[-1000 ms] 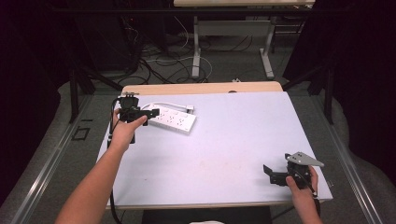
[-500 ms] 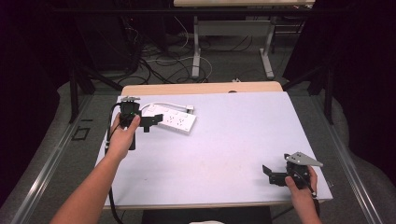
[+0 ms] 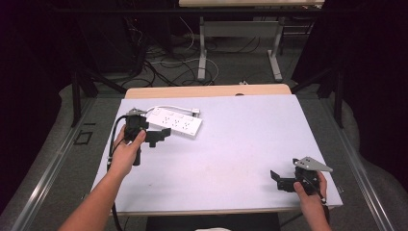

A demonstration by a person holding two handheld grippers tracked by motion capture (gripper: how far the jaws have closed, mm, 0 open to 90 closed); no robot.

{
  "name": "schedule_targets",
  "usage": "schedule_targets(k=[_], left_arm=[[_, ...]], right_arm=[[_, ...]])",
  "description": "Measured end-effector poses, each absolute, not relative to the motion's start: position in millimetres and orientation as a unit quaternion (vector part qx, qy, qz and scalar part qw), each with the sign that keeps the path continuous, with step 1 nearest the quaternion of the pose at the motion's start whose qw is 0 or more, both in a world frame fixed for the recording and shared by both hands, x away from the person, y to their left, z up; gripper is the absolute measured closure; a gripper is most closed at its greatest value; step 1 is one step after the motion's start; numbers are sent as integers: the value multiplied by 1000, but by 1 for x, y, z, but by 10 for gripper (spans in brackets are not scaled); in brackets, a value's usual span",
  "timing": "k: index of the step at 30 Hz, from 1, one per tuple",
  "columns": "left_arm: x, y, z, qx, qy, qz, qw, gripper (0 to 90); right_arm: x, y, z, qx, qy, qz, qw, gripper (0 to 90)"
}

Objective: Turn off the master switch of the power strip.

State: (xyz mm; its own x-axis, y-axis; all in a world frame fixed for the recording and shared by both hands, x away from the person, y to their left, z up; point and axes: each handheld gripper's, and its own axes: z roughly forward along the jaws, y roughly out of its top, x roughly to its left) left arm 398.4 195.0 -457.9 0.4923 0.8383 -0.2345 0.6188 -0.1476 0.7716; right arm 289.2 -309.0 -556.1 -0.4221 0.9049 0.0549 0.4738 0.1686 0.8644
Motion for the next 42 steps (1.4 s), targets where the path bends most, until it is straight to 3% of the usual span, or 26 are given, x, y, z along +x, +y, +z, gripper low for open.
schedule_targets(k=[17,42], left_arm=[[351,192,-466,765,455,113,441,7],[308,233,-511,726,501,111,457,7]], right_arm=[[290,-309,-557,474,722,435,256,0],[289,-307,-557,477,721,436,250,0]])
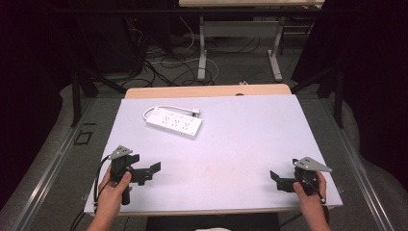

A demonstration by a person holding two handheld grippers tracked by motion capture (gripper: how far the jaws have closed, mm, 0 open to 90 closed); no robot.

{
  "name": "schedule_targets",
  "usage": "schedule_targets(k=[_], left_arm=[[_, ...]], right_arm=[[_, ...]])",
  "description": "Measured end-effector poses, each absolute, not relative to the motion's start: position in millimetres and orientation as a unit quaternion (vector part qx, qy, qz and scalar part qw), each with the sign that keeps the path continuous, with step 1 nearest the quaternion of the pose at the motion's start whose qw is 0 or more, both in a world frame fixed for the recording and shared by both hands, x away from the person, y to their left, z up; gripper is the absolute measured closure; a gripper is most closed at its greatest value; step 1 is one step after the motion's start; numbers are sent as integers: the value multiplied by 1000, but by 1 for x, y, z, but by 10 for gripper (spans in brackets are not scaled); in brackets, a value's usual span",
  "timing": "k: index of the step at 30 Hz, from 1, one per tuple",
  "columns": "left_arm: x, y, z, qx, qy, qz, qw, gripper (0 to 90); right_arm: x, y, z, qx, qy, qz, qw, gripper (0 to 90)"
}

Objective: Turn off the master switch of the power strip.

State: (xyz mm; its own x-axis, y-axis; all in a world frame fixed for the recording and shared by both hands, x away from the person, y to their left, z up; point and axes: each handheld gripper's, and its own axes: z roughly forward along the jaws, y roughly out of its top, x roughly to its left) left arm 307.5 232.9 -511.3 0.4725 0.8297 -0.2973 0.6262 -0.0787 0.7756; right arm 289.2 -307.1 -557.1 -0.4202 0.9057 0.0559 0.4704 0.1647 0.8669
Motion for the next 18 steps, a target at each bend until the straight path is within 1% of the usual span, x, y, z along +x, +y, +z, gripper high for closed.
schedule_targets(k=[12,18], left_arm=[[305,254,-533,707,528,120,456,7],[305,264,-541,696,541,137,452,7]], right_arm=[[290,-307,-558,475,722,435,255,0],[290,-307,-558,474,723,435,253,0]])
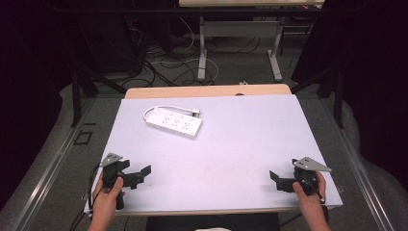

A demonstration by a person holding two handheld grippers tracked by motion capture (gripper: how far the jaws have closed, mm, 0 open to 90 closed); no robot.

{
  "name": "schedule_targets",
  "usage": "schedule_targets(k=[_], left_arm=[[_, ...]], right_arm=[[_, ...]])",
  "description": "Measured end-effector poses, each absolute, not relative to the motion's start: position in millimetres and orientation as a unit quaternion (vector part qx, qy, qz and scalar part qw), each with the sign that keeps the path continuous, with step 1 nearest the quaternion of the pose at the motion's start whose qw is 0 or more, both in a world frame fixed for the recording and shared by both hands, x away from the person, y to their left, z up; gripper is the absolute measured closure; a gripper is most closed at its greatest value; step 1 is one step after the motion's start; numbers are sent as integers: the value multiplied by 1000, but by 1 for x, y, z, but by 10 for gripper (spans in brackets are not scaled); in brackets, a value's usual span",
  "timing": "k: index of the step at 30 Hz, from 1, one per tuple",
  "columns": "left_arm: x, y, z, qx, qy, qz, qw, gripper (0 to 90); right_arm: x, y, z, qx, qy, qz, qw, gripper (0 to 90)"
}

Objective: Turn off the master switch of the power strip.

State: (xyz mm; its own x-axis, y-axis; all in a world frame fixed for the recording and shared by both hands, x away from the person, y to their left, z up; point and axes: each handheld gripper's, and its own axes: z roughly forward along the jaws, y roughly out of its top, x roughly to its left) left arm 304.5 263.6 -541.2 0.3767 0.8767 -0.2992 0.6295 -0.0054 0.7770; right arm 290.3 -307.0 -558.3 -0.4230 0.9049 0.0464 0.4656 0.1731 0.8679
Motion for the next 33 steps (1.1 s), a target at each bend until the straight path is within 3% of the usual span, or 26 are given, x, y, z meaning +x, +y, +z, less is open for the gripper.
schedule_targets(k=[15,33], left_arm=[[305,273,-554,705,545,168,422,8],[304,277,-555,695,557,157,426,12]], right_arm=[[291,-305,-559,477,724,433,245,0],[293,-305,-560,473,728,431,246,0]])
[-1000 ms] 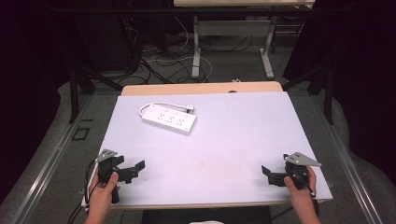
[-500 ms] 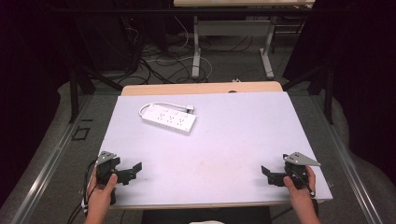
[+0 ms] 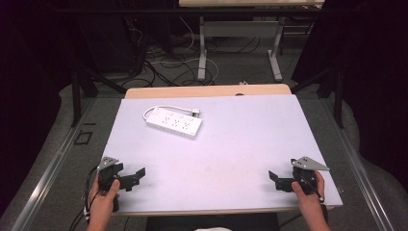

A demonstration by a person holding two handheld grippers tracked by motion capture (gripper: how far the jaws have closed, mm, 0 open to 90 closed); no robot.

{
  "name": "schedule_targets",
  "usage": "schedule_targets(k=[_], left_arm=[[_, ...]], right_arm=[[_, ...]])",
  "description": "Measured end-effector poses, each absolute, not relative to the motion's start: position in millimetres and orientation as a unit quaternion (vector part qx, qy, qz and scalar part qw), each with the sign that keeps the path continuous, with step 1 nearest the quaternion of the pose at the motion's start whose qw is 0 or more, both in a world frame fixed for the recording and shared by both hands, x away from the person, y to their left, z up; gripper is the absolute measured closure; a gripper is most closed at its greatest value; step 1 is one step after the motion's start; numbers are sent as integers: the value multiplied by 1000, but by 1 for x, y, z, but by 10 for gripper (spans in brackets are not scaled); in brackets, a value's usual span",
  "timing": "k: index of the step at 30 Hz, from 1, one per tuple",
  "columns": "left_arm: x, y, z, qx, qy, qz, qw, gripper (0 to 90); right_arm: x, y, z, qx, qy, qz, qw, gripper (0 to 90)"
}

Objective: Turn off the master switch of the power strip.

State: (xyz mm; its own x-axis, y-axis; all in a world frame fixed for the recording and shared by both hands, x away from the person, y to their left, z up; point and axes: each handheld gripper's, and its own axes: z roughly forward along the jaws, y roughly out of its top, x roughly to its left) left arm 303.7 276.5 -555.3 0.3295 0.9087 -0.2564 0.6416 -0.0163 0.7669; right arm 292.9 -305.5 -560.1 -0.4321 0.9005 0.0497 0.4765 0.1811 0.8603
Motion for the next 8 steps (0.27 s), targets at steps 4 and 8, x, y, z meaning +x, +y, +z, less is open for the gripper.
schedule_targets(k=[4,8], left_arm=[[304,276,-555,698,556,156,423,13],[304,276,-554,704,551,157,419,13]], right_arm=[[292,-306,-560,473,726,432,250,0],[292,-307,-560,473,727,433,246,0]])
